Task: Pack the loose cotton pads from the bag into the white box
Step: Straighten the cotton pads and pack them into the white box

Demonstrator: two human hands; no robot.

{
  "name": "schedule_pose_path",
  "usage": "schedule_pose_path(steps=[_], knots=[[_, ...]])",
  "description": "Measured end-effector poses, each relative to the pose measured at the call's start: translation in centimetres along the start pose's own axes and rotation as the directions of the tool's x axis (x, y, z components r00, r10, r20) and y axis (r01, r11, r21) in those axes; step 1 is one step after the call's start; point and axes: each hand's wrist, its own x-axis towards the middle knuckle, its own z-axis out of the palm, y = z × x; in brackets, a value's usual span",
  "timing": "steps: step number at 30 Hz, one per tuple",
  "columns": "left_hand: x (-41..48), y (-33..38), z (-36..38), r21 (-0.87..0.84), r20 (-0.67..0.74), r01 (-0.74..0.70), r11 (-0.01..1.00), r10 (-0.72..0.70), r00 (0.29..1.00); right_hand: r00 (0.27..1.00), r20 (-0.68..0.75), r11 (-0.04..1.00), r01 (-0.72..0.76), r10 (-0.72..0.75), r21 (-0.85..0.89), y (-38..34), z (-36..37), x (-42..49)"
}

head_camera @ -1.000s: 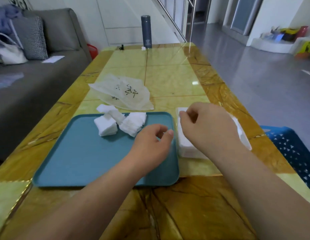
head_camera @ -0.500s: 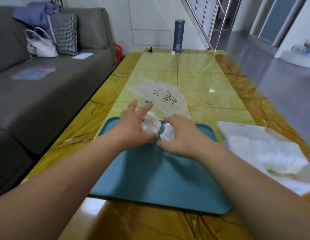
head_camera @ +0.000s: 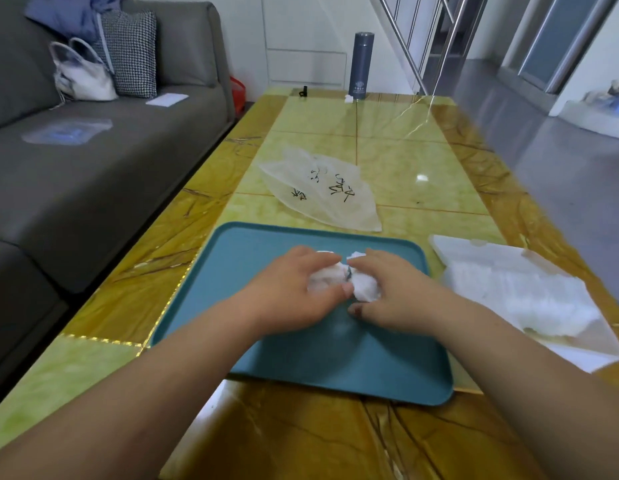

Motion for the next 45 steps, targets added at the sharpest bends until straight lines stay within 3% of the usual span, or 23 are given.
schedule_pose_path(steps=[6,11,15,22,29,35,41,45], knots=[[-1.4,1.9,-0.1,-0.019,-0.19,0.095,0.995,-0.097,0.977,0.994,-0.065,0.976,-0.076,0.091,0.204,-0.6,-0.4,-4.8],[-2.5,2.1,0.7,-0.22,-0.272,0.077,0.972,-0.137,0.953,0.992,-0.033,0.952,-0.106,0.12,0.287,-1.4,0.3,-6.3],[-2.6,2.1,1.0,-0.288,-0.245,0.101,0.952,-0.176,0.954,0.997,0.007,0.949,-0.081,0.083,0.306,-1.3,0.6,-6.3],[-1.4,3.0,1.1,-0.162,-0.279,0.145,0.976,-0.186,0.942,0.996,-0.037,0.931,-0.065,0.083,0.359,-0.4,0.4,-5.5],[-1.7,3.2,0.4,-0.308,-0.367,0.006,0.951,-0.124,0.922,0.998,-0.024,0.922,-0.049,0.063,0.383,-1.3,0.9,-4.9],[-3.1,2.9,-0.7,-0.411,-0.326,0.021,0.911,-0.169,0.93,0.994,-0.019,0.874,-0.088,0.11,0.478,-1.6,0.9,-5.2],[-2.7,2.8,-0.9,-0.48,-0.318,-0.001,0.877,-0.172,0.932,0.961,-0.199,0.78,-0.028,0.193,0.625,-0.1,0.7,-5.9],[-2.3,2.5,-0.3,-0.413,-0.29,0.018,0.91,-0.15,0.945,0.923,-0.291,0.78,-0.015,0.251,0.626,0.5,0.7,-6.0]])
